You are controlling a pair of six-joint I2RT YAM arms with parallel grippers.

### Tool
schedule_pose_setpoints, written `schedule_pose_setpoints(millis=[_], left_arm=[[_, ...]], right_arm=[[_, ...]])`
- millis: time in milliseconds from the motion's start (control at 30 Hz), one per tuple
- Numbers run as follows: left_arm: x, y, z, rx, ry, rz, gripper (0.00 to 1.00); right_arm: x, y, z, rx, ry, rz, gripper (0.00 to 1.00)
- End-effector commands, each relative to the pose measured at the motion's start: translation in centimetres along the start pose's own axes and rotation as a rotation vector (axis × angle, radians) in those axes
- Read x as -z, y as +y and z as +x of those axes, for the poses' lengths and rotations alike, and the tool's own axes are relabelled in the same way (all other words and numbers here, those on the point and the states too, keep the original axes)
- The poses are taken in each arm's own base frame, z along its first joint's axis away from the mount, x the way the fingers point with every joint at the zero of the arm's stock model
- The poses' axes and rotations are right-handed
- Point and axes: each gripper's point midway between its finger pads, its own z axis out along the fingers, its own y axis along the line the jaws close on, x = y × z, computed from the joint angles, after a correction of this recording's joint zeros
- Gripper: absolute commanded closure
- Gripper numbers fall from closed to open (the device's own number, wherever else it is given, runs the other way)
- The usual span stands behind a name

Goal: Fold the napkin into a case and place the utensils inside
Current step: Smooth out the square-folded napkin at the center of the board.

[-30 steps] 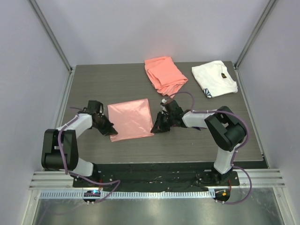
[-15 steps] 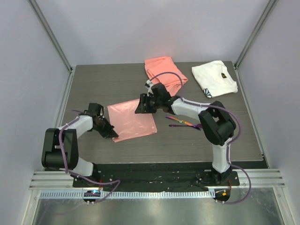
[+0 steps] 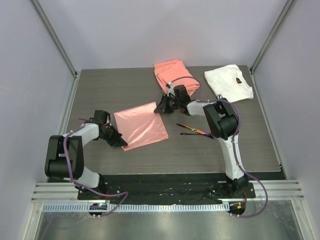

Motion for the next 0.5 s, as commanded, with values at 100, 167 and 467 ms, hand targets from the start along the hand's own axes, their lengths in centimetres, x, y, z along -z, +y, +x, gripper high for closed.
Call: schedule_pose_setpoints(millis=[100, 167, 467], left_arm=[[-1.4, 3.5, -0.4, -0.013, -0.041, -0.138, 1.0], [-0.8, 1.2, -1.1, -0.036, -0.045, -0.064, 1.0], [5.2, -12.7, -7.5, -0.1, -0.184, 0.353, 0.92]], right_arm=[[-1.0, -2.3, -4.6, 0.014, -0.102, -0.043, 0.85], [-1.0, -1.8, -6.3, 0.029, -0.129, -0.05, 0.85], [1.1, 5.4, -8.4, -0.046, -0.157, -0.118, 0.68]])
